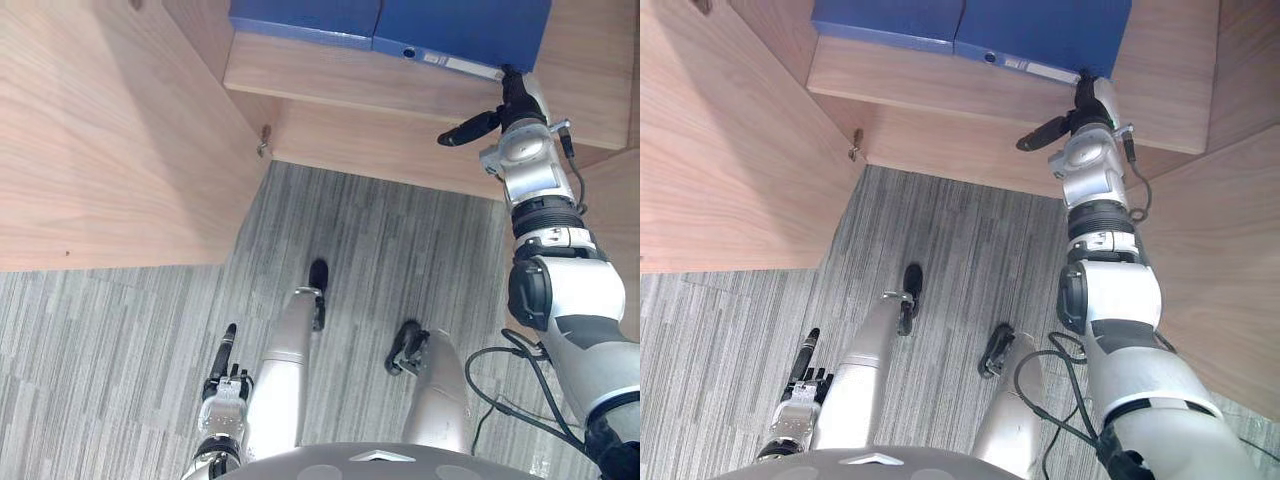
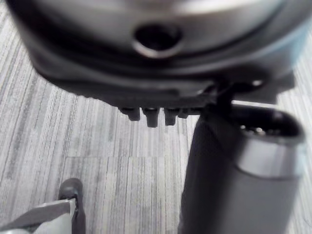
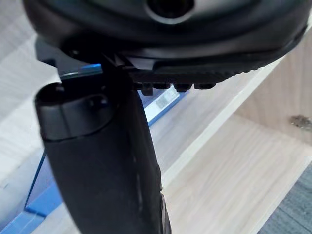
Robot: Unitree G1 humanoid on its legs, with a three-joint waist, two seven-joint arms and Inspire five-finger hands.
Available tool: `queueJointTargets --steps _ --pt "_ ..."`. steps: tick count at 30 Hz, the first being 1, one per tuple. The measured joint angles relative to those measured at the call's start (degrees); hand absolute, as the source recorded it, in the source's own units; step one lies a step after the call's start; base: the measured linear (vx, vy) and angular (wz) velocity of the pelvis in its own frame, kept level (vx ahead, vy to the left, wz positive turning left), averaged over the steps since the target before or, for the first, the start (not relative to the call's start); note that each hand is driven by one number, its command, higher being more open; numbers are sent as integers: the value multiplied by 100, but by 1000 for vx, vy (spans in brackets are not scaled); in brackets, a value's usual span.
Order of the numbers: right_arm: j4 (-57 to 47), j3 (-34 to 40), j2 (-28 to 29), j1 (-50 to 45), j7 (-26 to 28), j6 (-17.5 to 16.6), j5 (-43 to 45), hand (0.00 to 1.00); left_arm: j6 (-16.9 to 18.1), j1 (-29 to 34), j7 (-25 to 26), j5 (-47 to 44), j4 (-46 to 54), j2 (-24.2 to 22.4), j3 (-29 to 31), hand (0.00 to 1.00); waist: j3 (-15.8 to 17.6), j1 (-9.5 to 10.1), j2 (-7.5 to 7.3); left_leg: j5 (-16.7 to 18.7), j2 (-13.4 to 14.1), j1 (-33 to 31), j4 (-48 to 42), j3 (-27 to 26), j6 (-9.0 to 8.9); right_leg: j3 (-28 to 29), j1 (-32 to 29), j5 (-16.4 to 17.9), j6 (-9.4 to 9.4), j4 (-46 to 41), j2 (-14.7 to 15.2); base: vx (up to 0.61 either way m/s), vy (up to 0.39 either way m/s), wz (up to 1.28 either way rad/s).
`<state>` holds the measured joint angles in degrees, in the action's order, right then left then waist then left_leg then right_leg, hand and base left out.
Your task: Walk over to the cabinet, pick up the folder, carry it to the office cabinet, place the folder inside the office cabinet, then close the office cabinet door
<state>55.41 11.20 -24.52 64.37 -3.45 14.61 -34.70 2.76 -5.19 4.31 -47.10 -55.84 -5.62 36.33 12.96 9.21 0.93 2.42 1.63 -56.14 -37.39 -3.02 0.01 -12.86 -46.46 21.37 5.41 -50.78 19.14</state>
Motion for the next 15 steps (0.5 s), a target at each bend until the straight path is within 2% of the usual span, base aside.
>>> queueJointTargets --steps 3,7,10,15 --pt "-276 91 5 -128 -293 171 -171 100 123 0 97 29 49 0 1 100 -3 -19 6 -106 -13 424 399 -27 3 -83 416 -124 3 412 -38 81 -16 -1" --pt "-1062 393 -16 -413 -1067 420 -342 100 240 -2 182 55 137 45 -124 100 -11 -153 8 -274 -104 1052 986 0 -19 -273 1060 -234 22 942 -43 117 -46 13" --pt "-1186 687 -68 -793 -1650 462 -374 100 246 9 175 275 132 43 -242 100 -44 -154 -4 -298 -151 1558 1285 66 -40 -456 1637 -245 31 1246 -51 113 -48 15" --pt "-989 773 -213 -1300 -1809 472 -310 100 271 212 144 487 121 78 -609 100 -127 -162 38 -314 -197 2114 1553 199 -60 -726 2341 -256 51 1609 -77 95 -44 16"
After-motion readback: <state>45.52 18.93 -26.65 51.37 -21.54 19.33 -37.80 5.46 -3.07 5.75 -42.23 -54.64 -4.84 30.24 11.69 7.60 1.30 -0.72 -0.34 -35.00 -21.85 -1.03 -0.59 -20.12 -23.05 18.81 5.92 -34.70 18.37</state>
